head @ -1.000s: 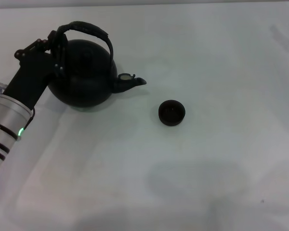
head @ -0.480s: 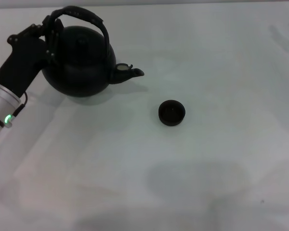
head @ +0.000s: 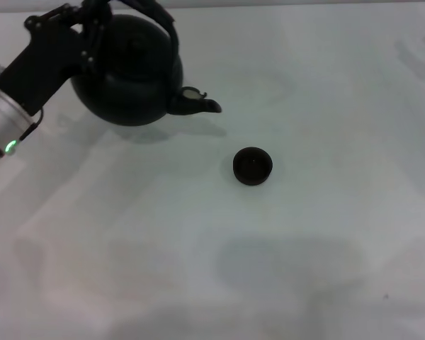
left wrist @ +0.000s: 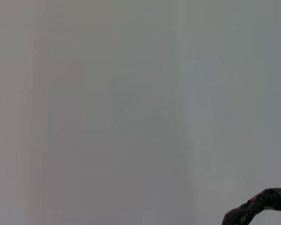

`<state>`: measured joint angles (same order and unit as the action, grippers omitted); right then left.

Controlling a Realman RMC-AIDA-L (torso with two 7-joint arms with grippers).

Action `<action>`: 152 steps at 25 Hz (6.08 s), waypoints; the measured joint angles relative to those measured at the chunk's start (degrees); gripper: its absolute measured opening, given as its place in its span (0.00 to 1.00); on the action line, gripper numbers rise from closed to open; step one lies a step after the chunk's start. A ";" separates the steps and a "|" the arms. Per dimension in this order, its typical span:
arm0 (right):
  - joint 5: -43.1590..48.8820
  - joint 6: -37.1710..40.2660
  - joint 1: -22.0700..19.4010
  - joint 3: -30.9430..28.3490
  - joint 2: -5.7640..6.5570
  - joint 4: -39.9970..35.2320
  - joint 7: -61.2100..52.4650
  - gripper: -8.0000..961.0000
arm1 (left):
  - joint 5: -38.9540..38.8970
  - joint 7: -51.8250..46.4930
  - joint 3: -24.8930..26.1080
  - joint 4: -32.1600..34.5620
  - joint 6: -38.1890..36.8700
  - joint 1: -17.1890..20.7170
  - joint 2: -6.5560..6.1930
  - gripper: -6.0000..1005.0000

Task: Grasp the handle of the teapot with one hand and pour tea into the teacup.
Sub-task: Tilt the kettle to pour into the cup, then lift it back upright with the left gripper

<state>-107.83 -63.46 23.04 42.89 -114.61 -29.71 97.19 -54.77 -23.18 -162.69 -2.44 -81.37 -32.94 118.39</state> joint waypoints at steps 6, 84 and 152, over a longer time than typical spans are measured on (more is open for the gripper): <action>0.00 0.00 0.02 -0.16 0.00 0.00 0.02 0.91 | 2.82 -0.15 -0.09 -0.35 0.41 -2.15 0.01 0.16; -0.55 0.45 -0.08 -0.44 0.26 1.50 -1.30 0.91 | 13.71 8.24 -0.17 2.31 10.97 -8.38 0.35 0.16; -0.59 1.61 -0.11 -0.53 0.27 1.49 -1.30 0.91 | 12.12 8.75 0.54 2.64 8.95 -6.66 0.35 0.15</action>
<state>-108.43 -61.85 22.93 42.36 -114.35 -28.21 95.89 -42.65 -14.44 -162.15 0.20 -72.42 -39.60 118.73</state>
